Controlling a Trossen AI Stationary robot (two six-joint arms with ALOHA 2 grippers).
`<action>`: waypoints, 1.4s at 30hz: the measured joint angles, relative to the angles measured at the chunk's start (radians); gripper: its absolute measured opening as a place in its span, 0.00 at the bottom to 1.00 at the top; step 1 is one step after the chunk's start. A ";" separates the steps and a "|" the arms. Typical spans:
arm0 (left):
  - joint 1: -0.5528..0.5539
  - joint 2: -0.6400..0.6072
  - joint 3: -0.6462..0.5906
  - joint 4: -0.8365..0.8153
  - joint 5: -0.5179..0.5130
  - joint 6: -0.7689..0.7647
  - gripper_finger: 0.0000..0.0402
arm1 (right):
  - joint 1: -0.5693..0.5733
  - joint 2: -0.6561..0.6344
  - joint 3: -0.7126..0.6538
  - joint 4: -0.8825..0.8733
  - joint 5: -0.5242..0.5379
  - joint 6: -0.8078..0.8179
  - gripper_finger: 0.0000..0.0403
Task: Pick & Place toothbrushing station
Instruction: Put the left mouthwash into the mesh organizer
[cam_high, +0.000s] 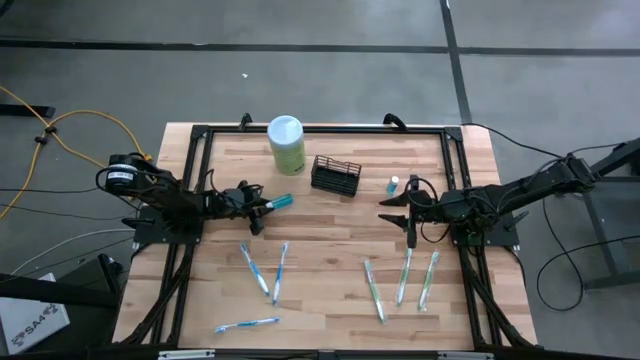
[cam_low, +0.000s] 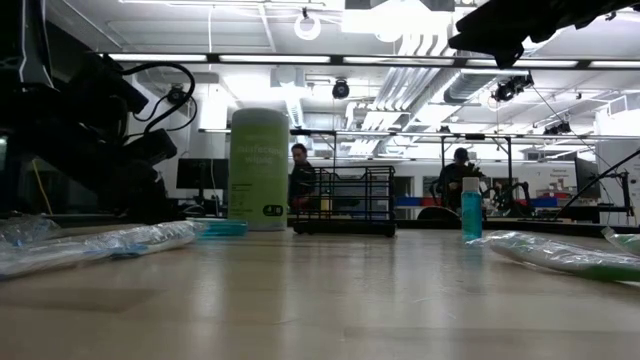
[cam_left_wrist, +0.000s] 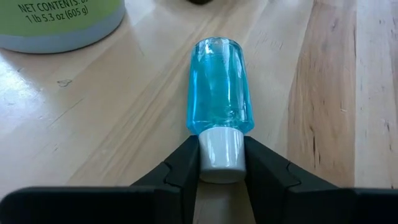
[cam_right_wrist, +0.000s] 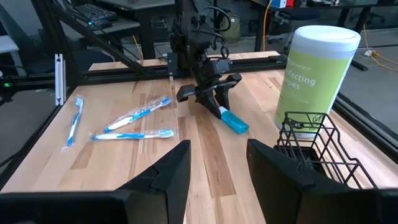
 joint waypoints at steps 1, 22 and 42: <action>0.000 0.000 0.000 0.000 0.000 0.000 0.25 | 0.000 0.000 0.000 0.000 0.000 0.000 0.37; -0.016 0.002 0.017 0.062 0.069 0.081 0.24 | 0.000 0.000 0.000 0.001 0.000 0.002 0.37; -0.085 -0.286 0.240 -0.539 0.050 0.146 0.24 | 0.000 0.000 0.000 0.005 0.000 0.003 0.37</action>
